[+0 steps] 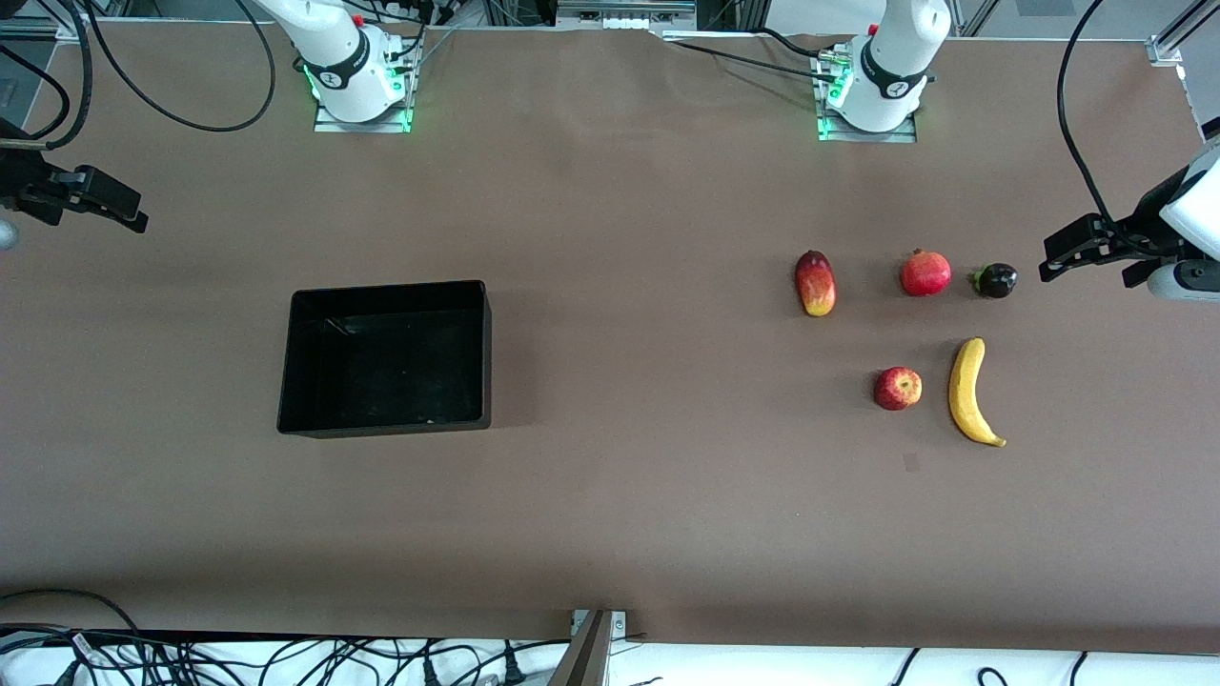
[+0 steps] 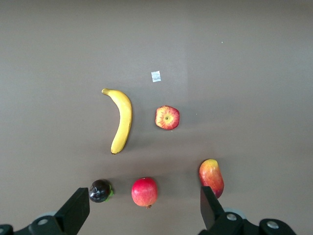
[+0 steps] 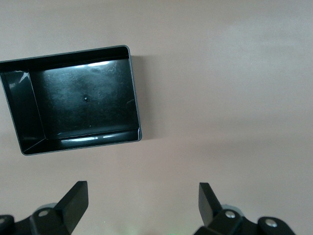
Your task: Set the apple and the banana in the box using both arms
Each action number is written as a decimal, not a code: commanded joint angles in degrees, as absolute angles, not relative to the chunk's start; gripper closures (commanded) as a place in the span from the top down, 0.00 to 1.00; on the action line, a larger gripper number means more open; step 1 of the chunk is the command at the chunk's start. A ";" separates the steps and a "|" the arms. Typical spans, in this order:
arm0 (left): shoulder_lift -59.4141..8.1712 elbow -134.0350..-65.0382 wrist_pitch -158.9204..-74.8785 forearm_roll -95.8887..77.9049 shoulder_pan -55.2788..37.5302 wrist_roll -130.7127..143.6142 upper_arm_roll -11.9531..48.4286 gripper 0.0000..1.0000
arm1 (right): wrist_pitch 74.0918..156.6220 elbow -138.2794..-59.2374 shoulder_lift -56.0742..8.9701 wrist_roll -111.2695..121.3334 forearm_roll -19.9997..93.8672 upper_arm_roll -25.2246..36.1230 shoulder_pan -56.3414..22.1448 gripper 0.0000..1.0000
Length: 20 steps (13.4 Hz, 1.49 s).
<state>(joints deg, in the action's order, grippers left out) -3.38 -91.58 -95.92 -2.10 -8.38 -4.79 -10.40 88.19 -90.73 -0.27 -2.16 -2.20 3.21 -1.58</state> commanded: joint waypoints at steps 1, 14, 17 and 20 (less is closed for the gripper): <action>-3.60 -90.88 -95.10 -2.37 -9.40 -4.13 -11.34 1.00 | 88.15 -90.97 0.17 -3.07 -2.55 2.02 -0.53 1.00; -3.69 -90.97 -95.01 -2.37 -9.32 -4.13 -11.34 1.00 | 85.97 -91.41 -0.35 -3.34 -2.64 2.02 -0.53 1.00; -3.69 -90.97 -95.10 -2.37 -9.23 -4.13 -11.34 1.00 | 85.08 -91.84 -0.61 -3.43 -2.29 1.85 -1.14 1.00; -3.69 -90.97 -95.01 -2.37 -9.23 -4.13 -11.34 1.00 | 92.33 -98.22 -1.67 -4.12 -1.68 1.85 -3.16 1.00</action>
